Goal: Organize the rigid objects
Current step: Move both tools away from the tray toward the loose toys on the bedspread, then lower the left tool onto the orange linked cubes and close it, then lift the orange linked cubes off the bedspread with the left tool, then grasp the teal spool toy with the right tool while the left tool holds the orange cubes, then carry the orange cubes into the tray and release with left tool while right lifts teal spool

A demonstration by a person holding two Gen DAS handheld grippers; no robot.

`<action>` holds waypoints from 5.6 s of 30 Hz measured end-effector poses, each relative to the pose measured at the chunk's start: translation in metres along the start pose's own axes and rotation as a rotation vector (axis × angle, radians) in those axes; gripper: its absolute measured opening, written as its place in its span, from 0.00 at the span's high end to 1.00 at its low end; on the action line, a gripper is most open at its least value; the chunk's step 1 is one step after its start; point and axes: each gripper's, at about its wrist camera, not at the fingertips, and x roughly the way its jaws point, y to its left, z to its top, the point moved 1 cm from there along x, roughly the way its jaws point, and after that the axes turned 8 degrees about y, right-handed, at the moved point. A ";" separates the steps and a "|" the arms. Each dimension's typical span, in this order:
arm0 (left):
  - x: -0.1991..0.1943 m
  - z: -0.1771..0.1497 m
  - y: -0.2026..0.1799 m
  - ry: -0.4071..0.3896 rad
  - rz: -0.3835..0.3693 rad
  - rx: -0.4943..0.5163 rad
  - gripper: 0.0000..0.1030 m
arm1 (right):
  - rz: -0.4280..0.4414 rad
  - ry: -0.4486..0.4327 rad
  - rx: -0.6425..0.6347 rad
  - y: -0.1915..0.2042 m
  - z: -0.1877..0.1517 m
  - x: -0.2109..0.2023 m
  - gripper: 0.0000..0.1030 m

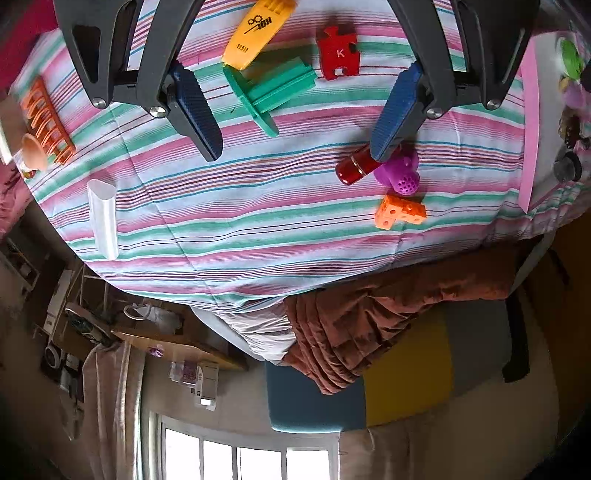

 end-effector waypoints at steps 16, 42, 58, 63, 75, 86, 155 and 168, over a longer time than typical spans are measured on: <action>0.040 0.033 -0.047 0.046 -0.067 0.067 0.31 | 0.029 0.056 0.087 -0.016 0.003 0.013 0.19; 0.146 0.160 -0.114 0.175 -0.228 0.105 0.21 | 0.126 0.092 0.166 -0.025 0.004 0.017 0.18; 0.214 0.177 -0.130 0.279 -0.280 0.102 0.41 | 0.160 0.117 0.248 -0.041 0.005 0.024 0.17; 0.178 0.155 -0.097 0.196 -0.245 0.064 0.41 | 0.165 0.100 0.309 -0.052 0.005 0.022 0.17; 0.080 0.052 -0.084 0.096 -0.253 0.105 0.41 | 0.206 0.142 0.549 -0.099 -0.005 0.035 0.17; 0.030 0.007 -0.063 0.066 -0.291 0.047 0.41 | 0.181 0.321 0.363 -0.063 -0.007 0.066 0.18; -0.001 -0.056 0.105 0.030 -0.056 -0.295 0.41 | 0.128 0.258 0.163 -0.039 -0.003 0.058 0.94; 0.005 -0.059 0.101 0.053 -0.067 -0.289 0.41 | 0.200 0.322 0.308 -0.059 -0.006 0.071 0.34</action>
